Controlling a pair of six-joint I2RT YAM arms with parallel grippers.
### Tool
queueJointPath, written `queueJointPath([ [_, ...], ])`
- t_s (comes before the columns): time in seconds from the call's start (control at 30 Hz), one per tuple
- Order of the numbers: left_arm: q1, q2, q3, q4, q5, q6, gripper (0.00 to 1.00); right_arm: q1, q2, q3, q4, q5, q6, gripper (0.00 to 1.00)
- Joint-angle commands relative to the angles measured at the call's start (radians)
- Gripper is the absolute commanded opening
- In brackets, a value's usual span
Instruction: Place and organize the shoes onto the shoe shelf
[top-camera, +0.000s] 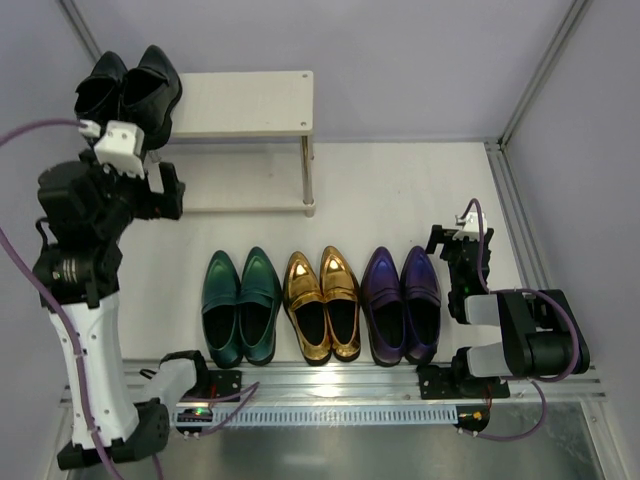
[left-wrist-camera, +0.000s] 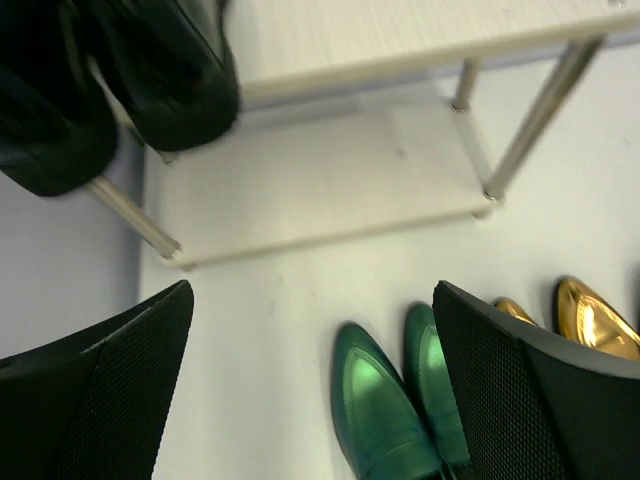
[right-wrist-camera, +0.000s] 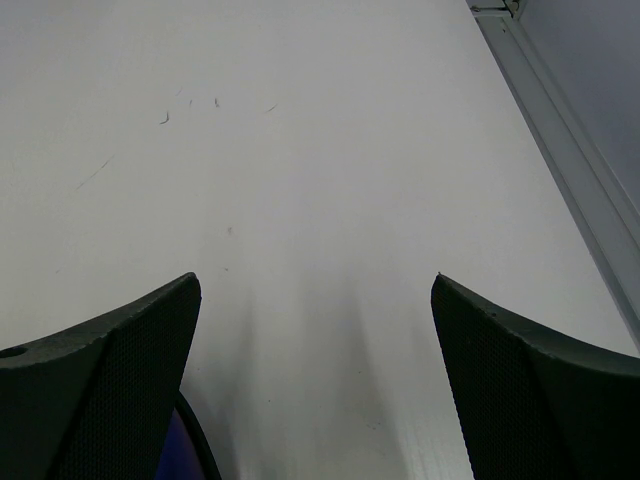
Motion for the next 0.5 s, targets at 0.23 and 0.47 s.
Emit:
queueJointPath([
  [0.23,-0.051,-0.153,-0.514,-0.127,0.251,0.031,1.0,-0.003,-0.012,0.009,0.05,-0.01,0.014,0.97],
  [0.47,-0.141,-0.095,-0.577,-0.228,0.259,0.099,1.0,-0.003,-0.012,0.009,0.05,-0.009,0.014,0.97],
])
